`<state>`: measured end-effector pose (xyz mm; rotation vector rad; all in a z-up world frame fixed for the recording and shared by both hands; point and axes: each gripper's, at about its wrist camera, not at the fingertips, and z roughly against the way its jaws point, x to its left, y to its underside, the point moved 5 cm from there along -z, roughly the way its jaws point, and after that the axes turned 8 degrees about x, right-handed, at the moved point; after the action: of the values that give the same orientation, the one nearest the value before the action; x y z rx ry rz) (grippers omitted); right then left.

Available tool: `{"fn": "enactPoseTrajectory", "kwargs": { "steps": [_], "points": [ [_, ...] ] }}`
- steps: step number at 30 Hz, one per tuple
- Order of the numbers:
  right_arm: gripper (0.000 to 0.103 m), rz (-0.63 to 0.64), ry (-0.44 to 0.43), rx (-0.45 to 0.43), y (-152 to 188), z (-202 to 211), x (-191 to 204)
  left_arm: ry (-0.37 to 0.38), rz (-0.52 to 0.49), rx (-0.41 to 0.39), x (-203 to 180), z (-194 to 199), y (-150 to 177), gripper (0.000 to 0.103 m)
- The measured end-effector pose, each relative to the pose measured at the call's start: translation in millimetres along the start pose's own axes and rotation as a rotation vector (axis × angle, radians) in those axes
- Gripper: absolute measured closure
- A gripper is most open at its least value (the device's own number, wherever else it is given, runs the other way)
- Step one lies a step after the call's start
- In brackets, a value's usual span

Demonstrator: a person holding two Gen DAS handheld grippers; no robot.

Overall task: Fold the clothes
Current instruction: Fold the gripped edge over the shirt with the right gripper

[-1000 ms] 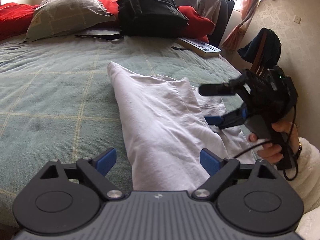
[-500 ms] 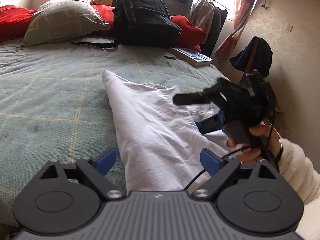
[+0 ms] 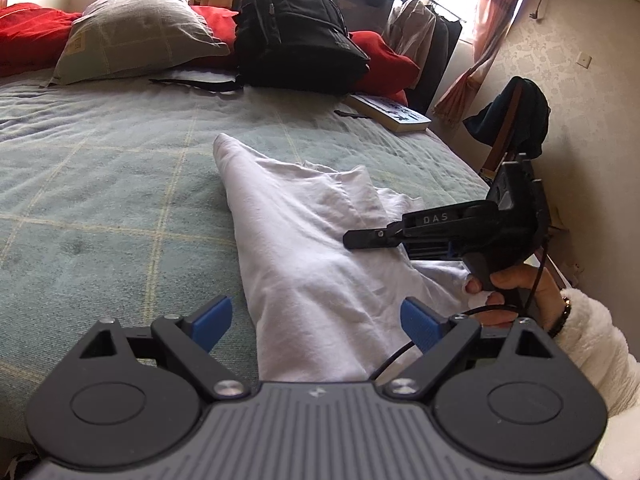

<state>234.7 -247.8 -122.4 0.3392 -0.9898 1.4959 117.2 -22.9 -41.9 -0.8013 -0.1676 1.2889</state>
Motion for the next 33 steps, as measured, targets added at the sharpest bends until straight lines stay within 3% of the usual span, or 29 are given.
{"fn": "enactPoseTrajectory", "kwargs": {
  "steps": [11, 22, 26, 29, 33],
  "points": [
    [0.092, 0.023, 0.059, -0.104, -4, 60, 0, 0.003, -0.012, 0.007, -5, -2, -1, 0.012],
    [0.094, -0.031, 0.100, -0.131, 0, 78, -22, 0.005, -0.019, 0.011, -7, -3, -1, 0.012],
    [0.093, -0.058, 0.035, -0.114, 2, 74, -29, 0.010, -0.020, 0.018, -9, -5, -1, 0.012],
    [0.081, -0.091, -0.029, -0.092, 4, 66, -36, 0.004, -0.022, 0.028, -12, -8, -2, 0.012],
    [0.076, -0.130, -0.078, -0.077, 6, 53, -48, -0.001, -0.017, 0.036, -11, -11, -3, 0.012]
  ]
}}
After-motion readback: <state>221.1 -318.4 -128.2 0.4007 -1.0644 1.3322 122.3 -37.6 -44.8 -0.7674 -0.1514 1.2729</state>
